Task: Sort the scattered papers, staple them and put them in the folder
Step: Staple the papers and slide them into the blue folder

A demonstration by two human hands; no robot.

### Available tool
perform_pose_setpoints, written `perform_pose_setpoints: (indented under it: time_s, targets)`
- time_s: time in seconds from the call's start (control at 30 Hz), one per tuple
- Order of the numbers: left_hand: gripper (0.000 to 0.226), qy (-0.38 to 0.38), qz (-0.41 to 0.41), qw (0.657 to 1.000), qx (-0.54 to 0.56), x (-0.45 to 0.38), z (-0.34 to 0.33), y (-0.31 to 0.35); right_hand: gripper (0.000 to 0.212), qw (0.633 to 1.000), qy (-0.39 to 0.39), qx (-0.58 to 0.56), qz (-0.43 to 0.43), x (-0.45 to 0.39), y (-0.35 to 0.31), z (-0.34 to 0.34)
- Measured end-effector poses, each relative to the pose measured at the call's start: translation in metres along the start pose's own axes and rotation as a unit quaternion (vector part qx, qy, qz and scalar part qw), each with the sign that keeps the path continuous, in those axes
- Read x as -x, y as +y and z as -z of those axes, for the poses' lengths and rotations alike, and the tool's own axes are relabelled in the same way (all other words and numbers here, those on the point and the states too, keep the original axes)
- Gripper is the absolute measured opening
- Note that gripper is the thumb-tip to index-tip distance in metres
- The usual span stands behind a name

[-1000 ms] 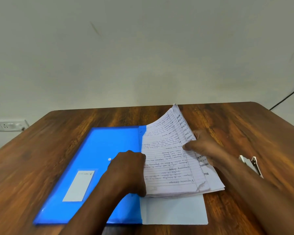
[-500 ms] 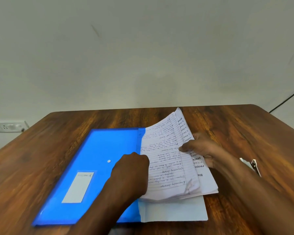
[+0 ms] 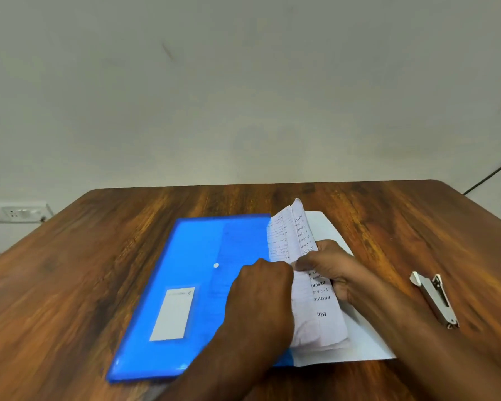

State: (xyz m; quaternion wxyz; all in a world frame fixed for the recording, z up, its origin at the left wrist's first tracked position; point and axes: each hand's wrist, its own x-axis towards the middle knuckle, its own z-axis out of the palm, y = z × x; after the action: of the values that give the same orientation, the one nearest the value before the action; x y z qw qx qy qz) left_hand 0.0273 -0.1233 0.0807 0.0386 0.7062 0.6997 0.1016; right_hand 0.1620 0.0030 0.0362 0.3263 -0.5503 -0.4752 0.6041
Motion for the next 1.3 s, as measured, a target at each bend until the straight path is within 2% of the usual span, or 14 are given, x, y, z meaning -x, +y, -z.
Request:
perform_pose_setpoints:
  time_s: [0.13, 0.23, 0.3, 0.37, 0.43, 0.5, 0.7, 1.07, 1.3]
  targets:
    - [0.029, -0.014, 0.004, 0.999, 0.051, -0.002, -0.010, 0.004, 0.040, 1.000, -0.004, 0.018, -0.004, -0.001, 0.008, -0.008]
    - [0.038, 0.064, 0.038, 0.995, 0.064, -0.022, -0.008, -0.030, 0.026, 0.999, -0.007, 0.038, 0.015, 0.002, 0.002, -0.003]
    - [0.046, 0.143, 0.111, 0.981, 0.066, -0.041, 0.000, -0.073, 0.010, 0.998, 0.006, 0.049, 0.031, 0.005, -0.003, 0.006]
    - [0.057, 0.187, 0.195, 0.962, 0.037, -0.058, 0.003, -0.129, 0.007, 0.998, 0.021, 0.054, 0.038, 0.007, -0.005, 0.012]
    - [0.071, 0.176, 0.274, 0.945, 0.021, -0.068, -0.005, -0.179, 0.010, 0.997, 0.033, 0.057, 0.038, 0.006, -0.004, 0.013]
    - [0.077, 0.128, 0.319, 0.938, 0.032, -0.070, -0.017, -0.205, 0.012, 0.997, 0.044, 0.059, 0.034, 0.005, -0.001, 0.011]
    - [0.073, 0.109, 0.264, 0.958, 0.022, -0.076, -0.029, -0.209, 0.022, 0.995, 0.073, 0.061, 0.031, 0.001, 0.002, 0.007]
    - [0.069, 0.136, 0.192, 0.972, 0.029, -0.076, -0.032, -0.181, 0.020, 0.997, 0.066, 0.043, 0.015, 0.004, -0.002, 0.006]
    - [0.035, 0.101, 0.215, 0.959, 0.156, -0.074, -0.026, -0.180, 0.018, 0.995, 0.103, 0.001, -0.007, -0.002, -0.005, 0.017]
